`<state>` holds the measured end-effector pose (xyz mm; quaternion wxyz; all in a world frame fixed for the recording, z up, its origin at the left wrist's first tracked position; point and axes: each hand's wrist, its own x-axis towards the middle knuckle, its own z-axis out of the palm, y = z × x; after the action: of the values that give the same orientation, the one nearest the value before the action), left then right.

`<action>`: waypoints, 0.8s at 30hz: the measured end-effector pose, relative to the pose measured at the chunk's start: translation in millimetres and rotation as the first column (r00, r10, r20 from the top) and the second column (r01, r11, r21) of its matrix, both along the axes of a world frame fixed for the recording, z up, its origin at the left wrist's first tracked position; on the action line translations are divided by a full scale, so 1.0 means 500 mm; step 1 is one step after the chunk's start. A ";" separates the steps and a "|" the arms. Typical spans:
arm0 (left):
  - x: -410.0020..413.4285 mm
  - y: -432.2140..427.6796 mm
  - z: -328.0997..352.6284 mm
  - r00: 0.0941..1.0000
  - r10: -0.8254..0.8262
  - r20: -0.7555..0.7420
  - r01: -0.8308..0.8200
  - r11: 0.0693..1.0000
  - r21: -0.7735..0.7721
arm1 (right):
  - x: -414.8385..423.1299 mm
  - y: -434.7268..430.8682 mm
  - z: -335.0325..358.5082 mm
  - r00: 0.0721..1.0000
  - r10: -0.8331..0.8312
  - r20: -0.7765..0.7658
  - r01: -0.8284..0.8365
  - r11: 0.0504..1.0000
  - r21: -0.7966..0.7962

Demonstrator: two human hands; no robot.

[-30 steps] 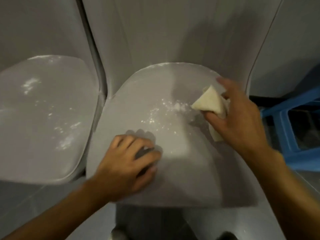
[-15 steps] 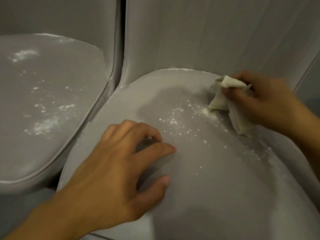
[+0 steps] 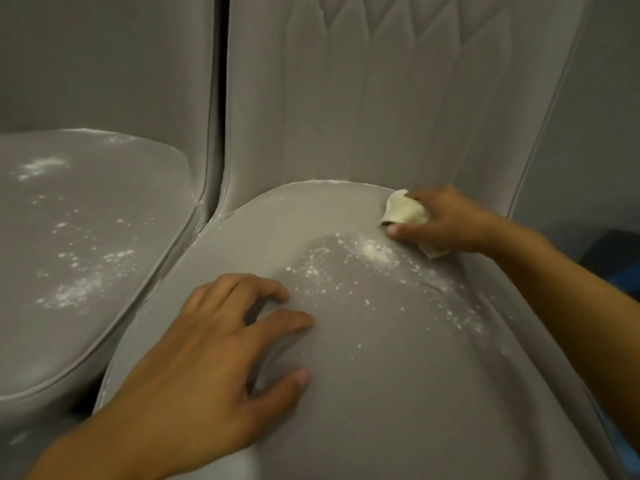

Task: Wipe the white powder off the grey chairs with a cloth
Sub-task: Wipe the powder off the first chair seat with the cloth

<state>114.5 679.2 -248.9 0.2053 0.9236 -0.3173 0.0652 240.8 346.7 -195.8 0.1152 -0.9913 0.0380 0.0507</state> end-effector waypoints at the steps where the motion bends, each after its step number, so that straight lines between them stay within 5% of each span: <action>1: -0.002 0.001 -0.002 1.000 0.001 -0.001 -0.001 1.000 0.000 | 0.000 0.003 -0.011 0.999 0.021 -0.038 -0.024 0.996 -0.087; 5: 0.002 0.001 -0.006 1.000 0.004 0.006 -0.004 1.000 0.022 | -0.002 0.019 -0.026 0.995 0.087 0.055 -0.090 0.994 0.064; 8: -0.001 -0.001 -0.003 1.000 0.003 -0.010 -0.003 1.000 0.020 | -0.020 0.032 -0.026 0.953 0.251 0.168 -0.265 0.962 0.065; 11: -0.001 -0.002 0.002 1.000 0.007 -0.029 -0.006 1.000 0.018 | -0.050 0.027 -0.013 0.918 0.377 0.126 -0.385 0.921 0.051; 18: 0.000 -0.001 -0.003 0.999 0.015 -0.037 -0.015 1.000 0.019 | -0.028 -0.021 -0.016 0.980 0.136 0.146 -0.134 0.991 -0.024; 24: 0.001 -0.001 -0.004 0.999 0.021 -0.037 -0.021 1.000 0.012 | -0.066 0.032 -0.023 0.852 0.500 0.156 -0.518 0.848 0.109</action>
<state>114.9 678.9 -250.8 0.2052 0.9290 -0.3041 0.0486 207.6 362.7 -207.5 0.1724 -0.9558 -0.2373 0.0219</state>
